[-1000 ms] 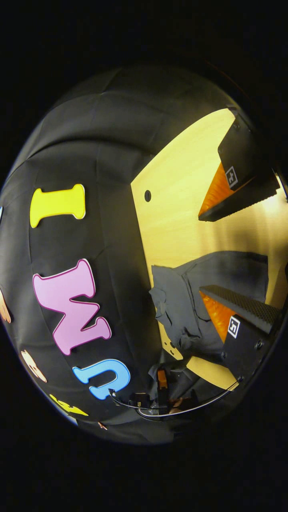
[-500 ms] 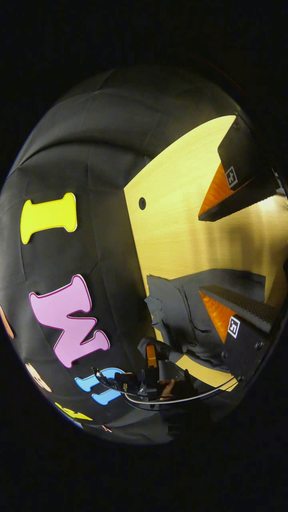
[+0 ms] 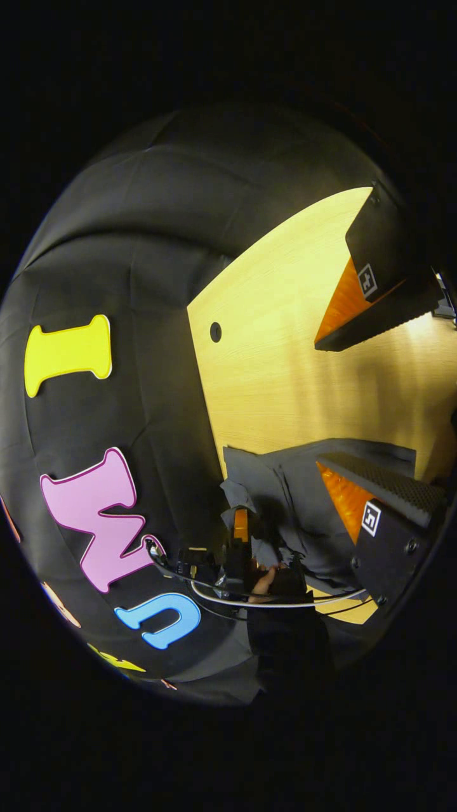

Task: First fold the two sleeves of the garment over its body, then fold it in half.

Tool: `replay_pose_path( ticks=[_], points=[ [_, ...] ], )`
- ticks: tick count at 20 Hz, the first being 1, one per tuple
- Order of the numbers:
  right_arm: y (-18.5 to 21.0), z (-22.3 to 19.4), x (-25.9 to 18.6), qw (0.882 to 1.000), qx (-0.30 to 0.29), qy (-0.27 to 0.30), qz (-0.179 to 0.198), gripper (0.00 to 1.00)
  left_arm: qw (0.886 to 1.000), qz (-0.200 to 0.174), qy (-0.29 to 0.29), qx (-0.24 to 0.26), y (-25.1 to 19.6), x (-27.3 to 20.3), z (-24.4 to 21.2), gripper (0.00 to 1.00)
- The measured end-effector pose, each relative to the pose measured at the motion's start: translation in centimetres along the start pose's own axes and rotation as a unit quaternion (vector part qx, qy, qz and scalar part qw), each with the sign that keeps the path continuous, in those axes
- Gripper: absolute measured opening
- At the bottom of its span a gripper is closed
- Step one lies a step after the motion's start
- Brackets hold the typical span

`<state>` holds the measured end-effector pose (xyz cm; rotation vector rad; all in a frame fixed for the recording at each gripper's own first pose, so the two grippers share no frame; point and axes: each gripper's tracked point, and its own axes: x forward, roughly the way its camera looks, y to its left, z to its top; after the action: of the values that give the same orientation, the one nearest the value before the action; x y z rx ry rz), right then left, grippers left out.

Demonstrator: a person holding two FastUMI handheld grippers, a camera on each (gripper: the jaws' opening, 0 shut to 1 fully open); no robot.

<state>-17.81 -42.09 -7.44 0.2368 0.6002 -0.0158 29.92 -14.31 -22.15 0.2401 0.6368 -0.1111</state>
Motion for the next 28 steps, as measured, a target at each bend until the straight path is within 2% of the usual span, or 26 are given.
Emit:
replay_pose_path(
  ticks=[1,2,4,6,7,9,10,11,14,15,16,18,25,28],
  points=[
    [0.1,-0.3,0.1,1.0,-0.005,0.005,0.0,0.99,1.0,0.001,0.006,-0.015,0.3,0.0,-0.5,0.36],
    [0.5,-0.8,0.1,1.0,-0.007,0.013,0.0,0.99,0.999,-0.005,0.01,-0.034,0.3,-0.2,-0.9,0.4],
    [1.7,-1.2,0.0,1.0,-0.007,0.021,0.003,0.99,0.997,-0.027,0.0,-0.073,0.2,-1.1,-0.8,0.65],
    [3.1,-1.5,-0.1,1.0,-0.007,0.022,0.005,0.99,0.995,-0.038,-0.011,-0.087,1.5,-3.0,-0.7,0.91],
    [4.0,-1.6,-0.1,1.0,-0.006,0.023,0.008,0.99,0.996,-0.032,-0.018,-0.082,2.7,-4.3,-0.7,1.0],
    [5.6,-2.7,0.0,0.999,-0.004,0.039,0.016,0.99,0.997,-0.022,-0.034,-0.062,5.2,-6.9,-0.9,0.98],
    [6.3,-3.4,-0.1,0.999,-0.007,0.048,0.017,0.99,0.997,-0.023,-0.043,-0.055,6.2,-8.3,-1.1,0.93],
    [7.0,-3.9,-0.1,0.998,-0.012,0.055,0.017,0.99,0.997,-0.025,-0.051,-0.049,7.2,-10.0,-1.5,0.96],
    [8.7,-5.8,0.3,0.997,-0.024,0.074,0.012,0.99,0.997,-0.025,-0.064,-0.036,10.8,-14.7,-4.0,0.96],
    [9.1,-6.6,0.5,0.996,-0.026,0.086,0.006,0.99,0.997,-0.022,-0.067,-0.027,12.0,-16.2,-5.3,0.92],
    [9.6,-7.7,0.7,0.995,-0.027,0.099,0.005,0.99,0.997,-0.018,-0.068,-0.015,13.2,-17.5,-6.7,0.96],
    [10.6,-9.5,1.1,0.992,-0.032,0.121,0.001,0.99,0.998,-0.009,-0.063,-0.001,15.3,-19.8,-9.9,0.96],
    [12.0,-14.7,2.8,0.984,-0.035,0.172,-0.01,0.99,0.998,0.035,-0.012,-0.046,21.9,-24.3,-21.2,0.96],
    [10.7,-16.5,3.7,0.98,-0.048,0.186,-0.045,0.99,0.997,0.052,0.014,-0.062,23.4,-25.3,-25.3,0.96]
  ],
)
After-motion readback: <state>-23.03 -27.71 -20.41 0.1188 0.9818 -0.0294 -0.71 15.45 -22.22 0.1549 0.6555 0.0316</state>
